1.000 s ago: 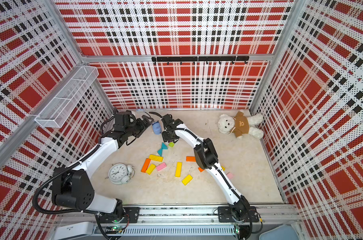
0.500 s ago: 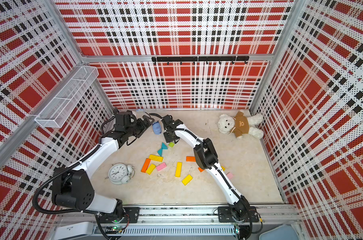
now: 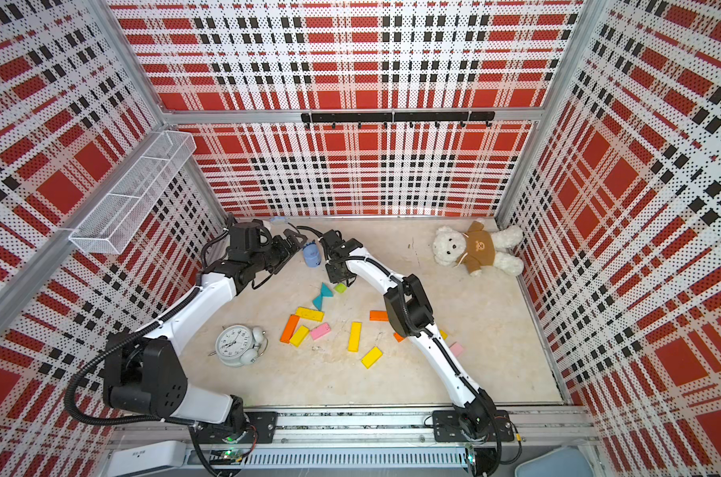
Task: Assemble a carrot with building blocks
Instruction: Pick up the building block from the center of the board, then assemble the building block at the center of the board.
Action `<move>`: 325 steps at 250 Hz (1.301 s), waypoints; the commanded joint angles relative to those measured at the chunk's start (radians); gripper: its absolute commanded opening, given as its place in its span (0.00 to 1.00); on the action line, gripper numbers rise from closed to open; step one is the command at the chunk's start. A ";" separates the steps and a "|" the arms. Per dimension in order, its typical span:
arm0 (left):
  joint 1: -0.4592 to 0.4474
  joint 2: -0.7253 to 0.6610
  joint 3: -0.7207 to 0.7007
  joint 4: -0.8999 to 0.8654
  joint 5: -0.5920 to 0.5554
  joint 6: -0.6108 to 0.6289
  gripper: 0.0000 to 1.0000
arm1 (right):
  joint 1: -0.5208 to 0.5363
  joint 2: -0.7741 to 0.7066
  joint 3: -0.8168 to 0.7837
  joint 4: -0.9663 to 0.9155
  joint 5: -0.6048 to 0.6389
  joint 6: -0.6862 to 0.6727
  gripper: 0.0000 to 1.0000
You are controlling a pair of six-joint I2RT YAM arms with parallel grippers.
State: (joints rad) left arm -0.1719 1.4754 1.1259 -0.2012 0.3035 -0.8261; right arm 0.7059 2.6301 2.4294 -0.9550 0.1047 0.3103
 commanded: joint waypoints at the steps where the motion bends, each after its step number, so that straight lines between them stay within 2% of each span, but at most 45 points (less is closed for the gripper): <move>1: -0.002 -0.007 -0.006 0.019 0.000 -0.003 0.97 | 0.001 -0.067 -0.021 0.013 0.045 0.037 0.40; 121: -0.020 -0.010 -0.006 0.029 0.010 -0.001 0.97 | -0.109 -0.299 -0.204 0.088 0.055 0.114 0.39; 203: -0.124 0.002 -0.003 0.028 0.013 0.011 0.97 | -0.283 -0.512 -0.568 0.166 0.092 0.128 0.39; 232: -0.224 0.027 0.002 0.029 0.028 0.015 0.97 | -0.321 -0.520 -0.645 0.189 0.091 0.156 0.39; 265: -0.300 0.059 0.006 0.028 0.046 0.016 0.97 | -0.330 -0.488 -0.655 0.185 0.112 0.172 0.39; 325: -0.316 0.063 0.010 0.025 0.043 0.022 0.97 | -0.344 -0.438 -0.677 0.219 0.084 0.198 0.40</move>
State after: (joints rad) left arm -0.4969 1.5387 1.1263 -0.1879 0.3447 -0.8143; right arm 0.3607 2.1532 1.7622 -0.7826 0.1955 0.4728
